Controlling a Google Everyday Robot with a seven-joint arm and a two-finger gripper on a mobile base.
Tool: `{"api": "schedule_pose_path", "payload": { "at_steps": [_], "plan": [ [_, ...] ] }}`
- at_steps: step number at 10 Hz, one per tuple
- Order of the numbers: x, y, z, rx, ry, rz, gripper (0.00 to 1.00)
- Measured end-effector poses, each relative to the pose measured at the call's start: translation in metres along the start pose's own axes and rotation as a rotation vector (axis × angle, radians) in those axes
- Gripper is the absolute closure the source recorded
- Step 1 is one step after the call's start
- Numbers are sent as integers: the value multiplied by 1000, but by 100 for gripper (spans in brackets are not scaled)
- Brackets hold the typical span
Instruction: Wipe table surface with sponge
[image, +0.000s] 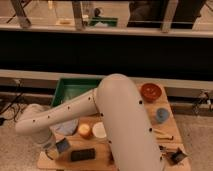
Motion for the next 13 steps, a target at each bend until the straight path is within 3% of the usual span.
{"api": "schedule_pose_path", "payload": {
  "at_steps": [3,7,9,13],
  "plan": [
    [-8,7,3,-17,2,-18,100],
    [-44,6,10,-39,5,-96,100],
    [-59,-4,13,-43,5,-128,100],
    [-60,-36,11,-23,-4,-124,100]
  ]
}}
